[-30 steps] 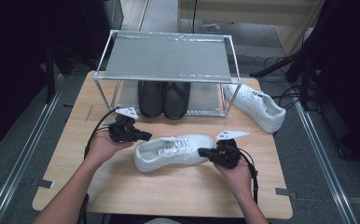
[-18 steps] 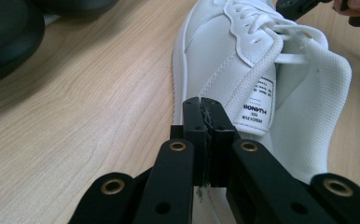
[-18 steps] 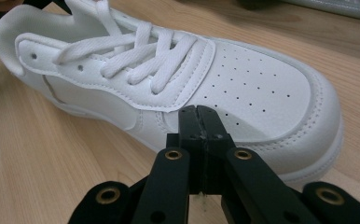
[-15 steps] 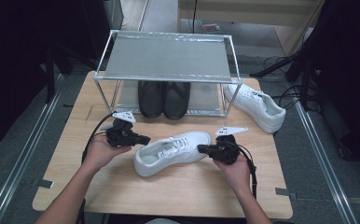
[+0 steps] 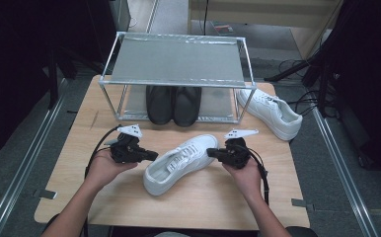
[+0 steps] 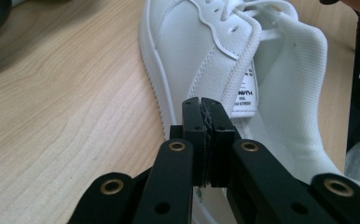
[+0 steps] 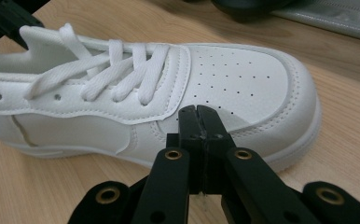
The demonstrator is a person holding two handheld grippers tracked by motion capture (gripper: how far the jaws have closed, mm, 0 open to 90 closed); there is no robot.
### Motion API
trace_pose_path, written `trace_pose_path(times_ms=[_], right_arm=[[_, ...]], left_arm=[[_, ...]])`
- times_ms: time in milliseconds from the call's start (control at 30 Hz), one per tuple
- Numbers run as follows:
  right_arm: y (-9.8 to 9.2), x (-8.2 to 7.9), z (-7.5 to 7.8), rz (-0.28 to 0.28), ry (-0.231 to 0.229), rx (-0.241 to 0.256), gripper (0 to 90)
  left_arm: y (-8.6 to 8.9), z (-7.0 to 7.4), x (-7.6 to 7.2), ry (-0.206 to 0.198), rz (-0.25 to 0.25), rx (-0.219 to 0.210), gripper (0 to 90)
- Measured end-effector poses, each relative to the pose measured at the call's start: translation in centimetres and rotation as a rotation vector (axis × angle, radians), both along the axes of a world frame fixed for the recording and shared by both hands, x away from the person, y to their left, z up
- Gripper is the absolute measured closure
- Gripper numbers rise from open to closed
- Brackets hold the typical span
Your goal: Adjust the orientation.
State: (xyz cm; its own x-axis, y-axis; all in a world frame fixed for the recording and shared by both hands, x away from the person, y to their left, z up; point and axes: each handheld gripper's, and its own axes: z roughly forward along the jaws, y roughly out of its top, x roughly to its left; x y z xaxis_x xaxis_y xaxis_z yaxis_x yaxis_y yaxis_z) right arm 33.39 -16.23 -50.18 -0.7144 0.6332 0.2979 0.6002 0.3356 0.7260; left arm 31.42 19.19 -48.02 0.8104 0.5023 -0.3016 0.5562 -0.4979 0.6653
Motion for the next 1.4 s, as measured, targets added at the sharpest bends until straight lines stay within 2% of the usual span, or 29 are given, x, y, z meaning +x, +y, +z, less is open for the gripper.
trace_pose_path(times_ms=[400,533,667,767,900,1167,1233,1400], right_arm=[[1.3,1.2,0.1,0.000,-0.020,-0.015,90.0],[1.8,1.3,0.2,-0.003,-0.039,-0.035,90.0],[1.8,1.3,0.3,-0.011,-0.029,-0.041,89.4],[1.6,1.0,0.5,-0.014,-0.016,-0.025,88.8],[1.4,0.2,0.7,-0.010,-0.024,-0.017,88.9],[1.6,-1.7,0.5,0.016,-0.011,-0.020,89.8],[1.8,-2.1,0.3,0.018,-0.010,-0.024,89.7],[2.7,-2.8,-0.2,0.052,0.000,-0.022,89.2]], left_arm=[[-0.2,-0.2,-1.5,0.021,-0.014,-0.012,89.1],[-0.1,-0.1,-1.6,0.021,-0.007,-0.038,89.0],[0.1,0.1,-1.5,0.002,-0.004,-0.047,89.0],[0.0,0.0,-1.1,-0.004,0.001,-0.033,88.7],[-0.4,-0.3,-0.3,0.000,0.000,-0.018,88.7],[-1.6,-0.9,1.3,0.009,-0.036,-0.006,88.6],[-1.8,-1.3,1.8,0.035,-0.045,0.005,88.7],[-2.1,-1.6,2.3,0.041,-0.061,0.022,88.7]])
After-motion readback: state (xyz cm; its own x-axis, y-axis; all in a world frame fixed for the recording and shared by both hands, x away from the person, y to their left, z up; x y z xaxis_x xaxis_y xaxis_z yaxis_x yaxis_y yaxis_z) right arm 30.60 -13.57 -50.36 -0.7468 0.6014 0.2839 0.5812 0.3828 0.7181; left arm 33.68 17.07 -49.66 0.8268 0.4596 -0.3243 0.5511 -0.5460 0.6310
